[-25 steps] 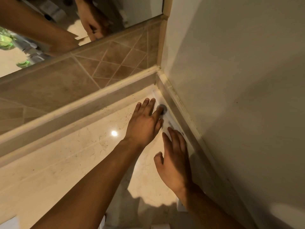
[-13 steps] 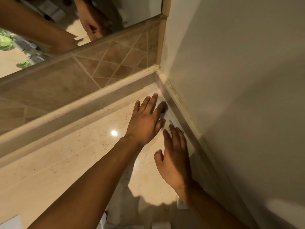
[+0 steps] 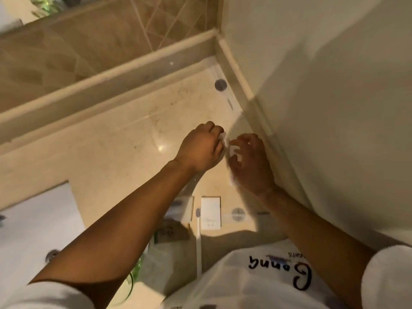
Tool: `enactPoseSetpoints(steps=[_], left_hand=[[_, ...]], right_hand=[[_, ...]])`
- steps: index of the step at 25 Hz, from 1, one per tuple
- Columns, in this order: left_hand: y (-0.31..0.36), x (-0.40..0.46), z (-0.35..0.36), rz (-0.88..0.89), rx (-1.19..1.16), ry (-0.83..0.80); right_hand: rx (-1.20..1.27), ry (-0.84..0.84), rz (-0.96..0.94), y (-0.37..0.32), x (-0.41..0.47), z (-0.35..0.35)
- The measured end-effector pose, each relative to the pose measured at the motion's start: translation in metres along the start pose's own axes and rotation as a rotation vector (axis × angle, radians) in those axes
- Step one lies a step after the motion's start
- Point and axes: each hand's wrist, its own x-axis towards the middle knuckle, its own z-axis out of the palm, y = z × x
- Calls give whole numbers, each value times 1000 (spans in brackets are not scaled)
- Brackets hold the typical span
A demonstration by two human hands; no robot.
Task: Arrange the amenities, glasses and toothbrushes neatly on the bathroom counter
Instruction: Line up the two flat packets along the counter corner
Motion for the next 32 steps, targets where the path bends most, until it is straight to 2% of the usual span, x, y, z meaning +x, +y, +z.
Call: enactPoseSetpoints(steps=[5, 9, 11, 15, 17, 22, 28, 32], left_hand=[[31, -66, 19, -132, -108, 24], [74, -133, 47, -122, -210, -5], [101, -156, 64, -268, -331, -14], [130, -175, 89, -757, -664, -17], [132, -180, 98, -860, -731, 5], [137, -182, 105, -942, -941, 11], [136, -183, 105, -1009, -1258, 39], [138, -176, 99, -962, -1354, 0]], right_hand=[[35, -93, 30, 8, -51, -12], [-127, -307, 18, 31, -117, -3], [-211, -376, 23, 39, -138, 0], [-360, -414, 53, 38, -153, -3], [-389, -411, 73, 36, -159, -3], [-362, -356, 119, 35, -164, 3], [-23, -288, 293, 40, -173, 7], [138, -233, 420, 33, -173, -2]])
